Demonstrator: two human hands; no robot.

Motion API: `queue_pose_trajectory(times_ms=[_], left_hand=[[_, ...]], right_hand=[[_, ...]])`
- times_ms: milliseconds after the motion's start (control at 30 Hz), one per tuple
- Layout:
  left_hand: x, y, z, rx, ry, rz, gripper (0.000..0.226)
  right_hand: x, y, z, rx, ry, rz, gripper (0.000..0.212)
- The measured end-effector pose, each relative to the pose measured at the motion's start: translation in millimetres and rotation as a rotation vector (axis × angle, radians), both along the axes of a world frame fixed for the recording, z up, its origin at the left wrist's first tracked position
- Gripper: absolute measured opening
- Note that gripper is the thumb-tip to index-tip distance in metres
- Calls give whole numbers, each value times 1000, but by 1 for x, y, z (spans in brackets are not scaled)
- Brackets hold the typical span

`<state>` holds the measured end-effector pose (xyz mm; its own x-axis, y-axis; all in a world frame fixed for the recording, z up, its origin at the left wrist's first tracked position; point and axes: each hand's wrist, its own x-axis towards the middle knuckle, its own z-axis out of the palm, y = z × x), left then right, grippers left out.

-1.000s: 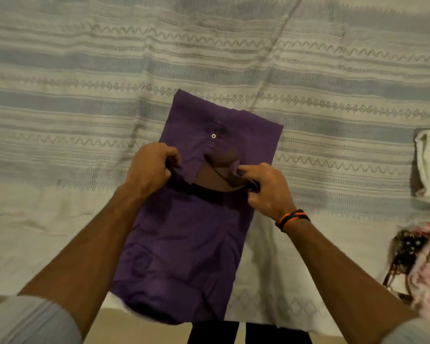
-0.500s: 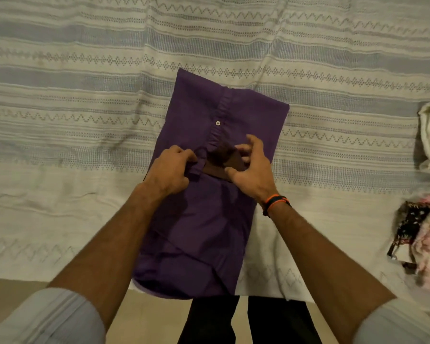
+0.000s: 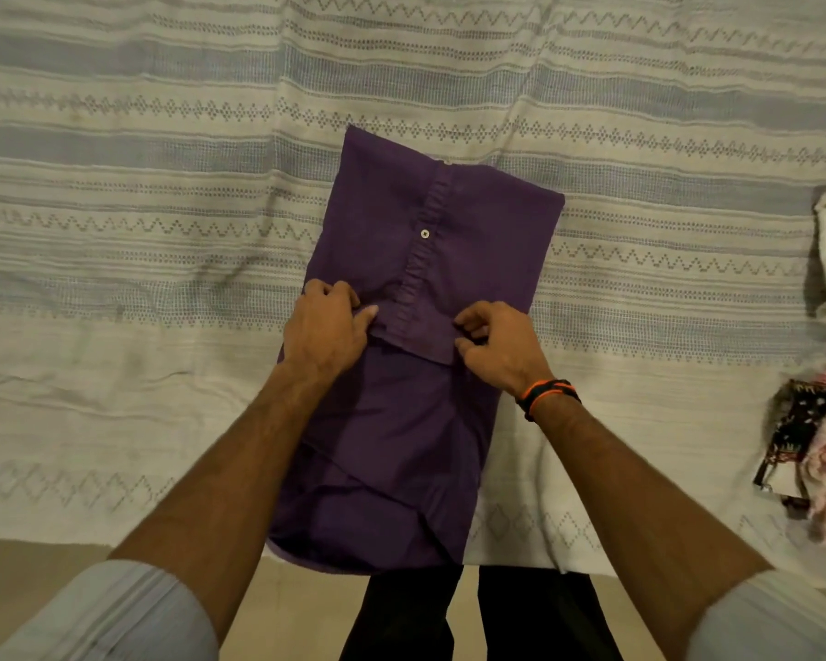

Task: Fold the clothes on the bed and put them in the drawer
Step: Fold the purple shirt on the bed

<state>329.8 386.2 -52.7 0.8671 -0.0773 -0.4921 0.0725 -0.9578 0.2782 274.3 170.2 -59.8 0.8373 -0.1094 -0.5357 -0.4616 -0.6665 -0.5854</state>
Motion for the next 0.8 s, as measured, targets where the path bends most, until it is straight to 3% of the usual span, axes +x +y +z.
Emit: queue_pose_trajectory(times_ms=[133,267,367,433,533,667,800], left_hand=[[8,-16,7,-126,-298,-67,54],[13,-34,-1,-50,-166,-201,89],[28,-41,-5,-123,-290,-188,82],[49,-48,-9,-147,-369,-264,82],[84,-66,-14,-120,-341,-354,94],[115,-70,-39,26,-197,-454,114],[129,-50,-54,45,-106,-422,137]], right_hand=[[9,7,4,13,-200,-19,31],[24,15,0,-2,-335,-4,35],[44,12,-2,-154,-468,-55,44],[61,9,-4,-310,-521,21,56],[90,8,-10,-411,-503,159,68],[108,-6,-38,-476,-337,330,80],[103,-32,-57,-537,-269,302,95]])
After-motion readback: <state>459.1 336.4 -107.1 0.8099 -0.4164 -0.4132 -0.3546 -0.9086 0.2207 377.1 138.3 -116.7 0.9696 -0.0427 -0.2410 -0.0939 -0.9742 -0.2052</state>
